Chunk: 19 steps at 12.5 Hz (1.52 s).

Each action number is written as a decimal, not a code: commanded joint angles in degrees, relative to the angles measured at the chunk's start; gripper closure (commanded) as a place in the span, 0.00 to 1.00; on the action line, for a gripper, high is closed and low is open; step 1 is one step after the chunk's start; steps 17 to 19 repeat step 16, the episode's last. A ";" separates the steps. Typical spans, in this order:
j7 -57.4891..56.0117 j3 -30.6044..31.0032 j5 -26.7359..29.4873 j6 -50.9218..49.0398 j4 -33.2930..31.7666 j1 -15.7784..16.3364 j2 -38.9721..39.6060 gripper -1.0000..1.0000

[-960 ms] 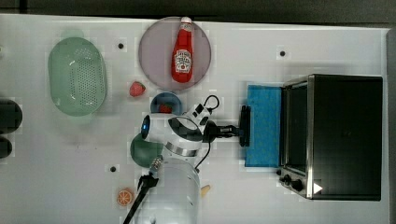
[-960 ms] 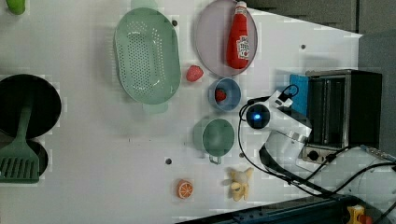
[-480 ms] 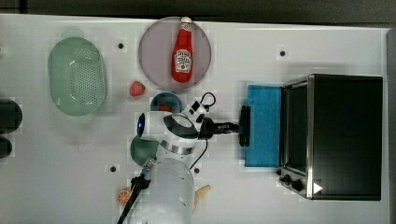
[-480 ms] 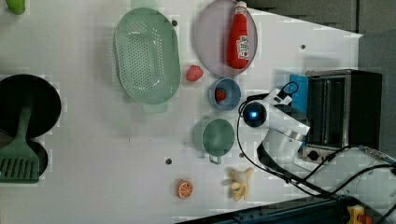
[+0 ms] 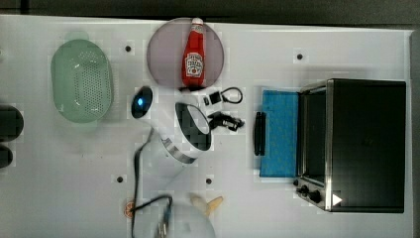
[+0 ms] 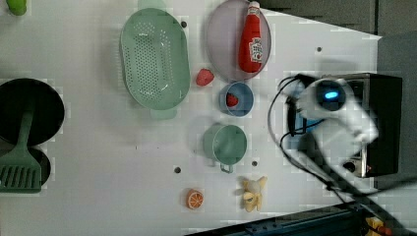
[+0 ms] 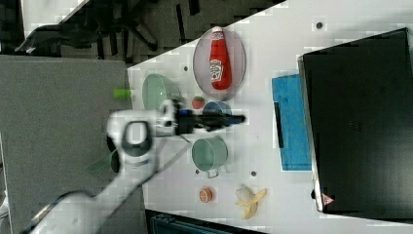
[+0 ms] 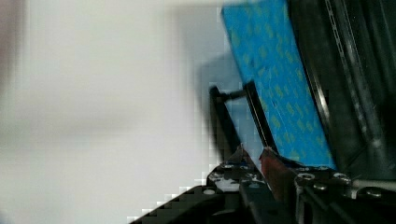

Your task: Flap open oven.

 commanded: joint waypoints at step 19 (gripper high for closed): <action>3.42 -6.84 33.50 -17.40 5.49 -1.98 -33.70 0.83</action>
